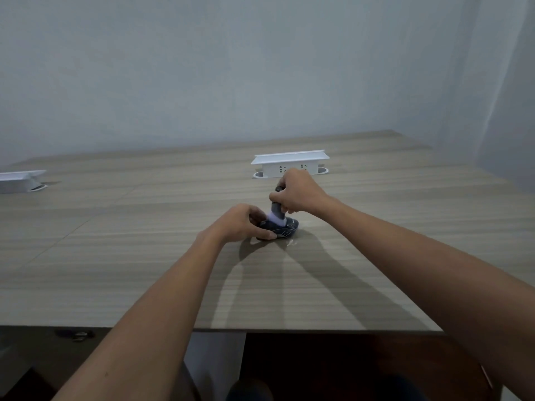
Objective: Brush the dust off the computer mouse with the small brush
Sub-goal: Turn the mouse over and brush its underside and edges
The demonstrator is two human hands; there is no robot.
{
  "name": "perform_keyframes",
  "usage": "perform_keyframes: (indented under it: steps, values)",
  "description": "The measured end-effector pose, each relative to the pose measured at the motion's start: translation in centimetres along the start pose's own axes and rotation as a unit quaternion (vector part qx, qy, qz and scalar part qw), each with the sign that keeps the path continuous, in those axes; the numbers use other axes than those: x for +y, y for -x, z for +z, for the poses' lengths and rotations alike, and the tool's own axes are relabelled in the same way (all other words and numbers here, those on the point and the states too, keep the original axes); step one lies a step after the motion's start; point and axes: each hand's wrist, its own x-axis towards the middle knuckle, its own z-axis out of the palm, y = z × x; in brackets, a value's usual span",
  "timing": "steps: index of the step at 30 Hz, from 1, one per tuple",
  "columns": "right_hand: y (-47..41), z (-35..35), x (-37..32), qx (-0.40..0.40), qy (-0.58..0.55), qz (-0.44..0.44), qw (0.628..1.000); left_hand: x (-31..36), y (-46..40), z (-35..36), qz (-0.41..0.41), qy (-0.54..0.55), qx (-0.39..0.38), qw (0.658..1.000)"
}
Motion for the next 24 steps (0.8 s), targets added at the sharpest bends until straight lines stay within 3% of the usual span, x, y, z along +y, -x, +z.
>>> perform_keyframes:
  steps: [6, 11, 17, 24]
  values:
    - [-0.2, -0.6, 0.3, 0.006, 0.067, 0.018, 0.998, 0.1, -0.4, -0.1, -0.016, -0.014, -0.003, 1.000]
    - [-0.3, -0.1, 0.2, -0.020, -0.013, 0.012, 1.000, 0.3, -0.6, -0.2, -0.008, -0.036, -0.004, 0.999]
    - [0.4, -0.9, 2.5, -0.001, 0.114, 0.030, 0.993, 0.4, -0.6, -0.4, -0.009, -0.040, -0.015, 0.999]
    - [0.4, -0.6, 0.7, -0.020, -0.016, -0.007, 1.000, 0.7, -0.6, -0.5, -0.011, -0.042, -0.013, 0.999]
